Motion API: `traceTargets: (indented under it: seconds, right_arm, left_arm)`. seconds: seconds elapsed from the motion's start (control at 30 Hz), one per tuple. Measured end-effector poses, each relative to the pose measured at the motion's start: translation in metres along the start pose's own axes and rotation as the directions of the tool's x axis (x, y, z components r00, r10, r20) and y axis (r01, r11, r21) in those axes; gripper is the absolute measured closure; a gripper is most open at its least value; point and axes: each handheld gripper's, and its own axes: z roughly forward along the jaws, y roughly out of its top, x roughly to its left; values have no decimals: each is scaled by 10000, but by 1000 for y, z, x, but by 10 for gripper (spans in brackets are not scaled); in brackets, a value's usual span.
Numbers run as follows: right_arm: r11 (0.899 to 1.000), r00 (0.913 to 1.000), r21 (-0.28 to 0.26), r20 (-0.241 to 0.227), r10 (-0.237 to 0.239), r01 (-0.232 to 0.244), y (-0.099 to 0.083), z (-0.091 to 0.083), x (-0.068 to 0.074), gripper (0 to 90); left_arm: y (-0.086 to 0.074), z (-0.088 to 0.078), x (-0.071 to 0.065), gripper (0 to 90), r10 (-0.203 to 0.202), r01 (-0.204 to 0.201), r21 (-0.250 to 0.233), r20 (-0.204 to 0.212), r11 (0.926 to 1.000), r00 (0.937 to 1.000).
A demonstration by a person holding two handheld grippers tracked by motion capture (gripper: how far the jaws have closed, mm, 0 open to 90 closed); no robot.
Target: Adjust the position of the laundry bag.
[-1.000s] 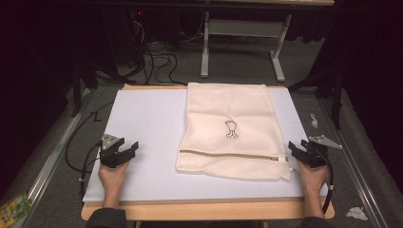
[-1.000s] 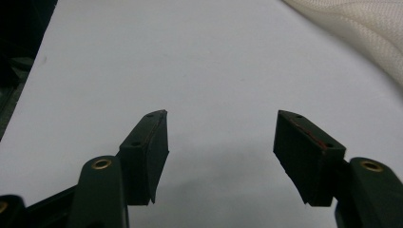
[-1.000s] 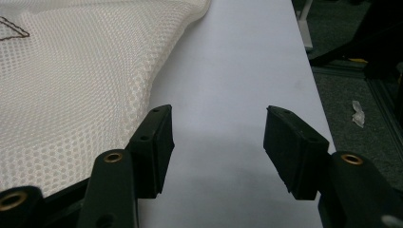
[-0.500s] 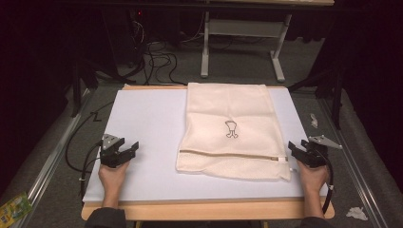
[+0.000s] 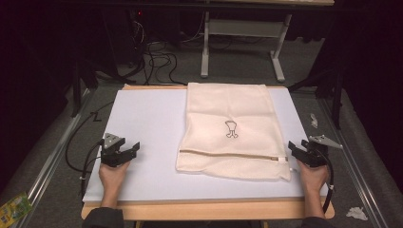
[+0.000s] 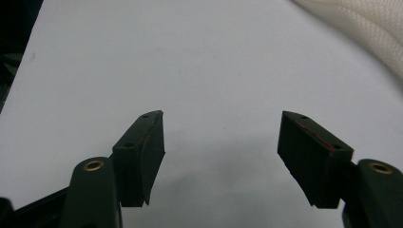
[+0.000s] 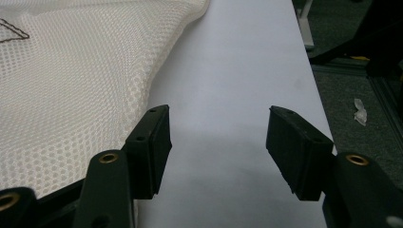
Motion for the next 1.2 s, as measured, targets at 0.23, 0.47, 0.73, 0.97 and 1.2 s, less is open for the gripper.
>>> traceTargets:
  seconds: [0.23,0.47,0.73,0.97,1.2]
  right_arm:
    - [9998,9998,35,-35,215,-215,1,0,-2,420]
    - [9992,9990,14,-189,410,-410,1,0,-4,416]
    - [9981,9972,33,-431,612,-611,1,-1,-6,413]
    - [9986,9957,179,-772,515,-503,4,-2,-3,420]
    - [9991,9948,259,-952,358,-335,7,-4,1,466]
  left_arm:
    - [2,2,0,316,95,-97,253,85,9996,9999]
    - [4,3,-6,312,275,-275,19,158,9996,9995]
    - [12,6,-17,325,280,-281,9,506,9996,9983]
    - [26,8,-30,344,510,-536,268,896,9982,9947]
    - [38,18,-52,354,761,-846,557,1404,9949,9872]
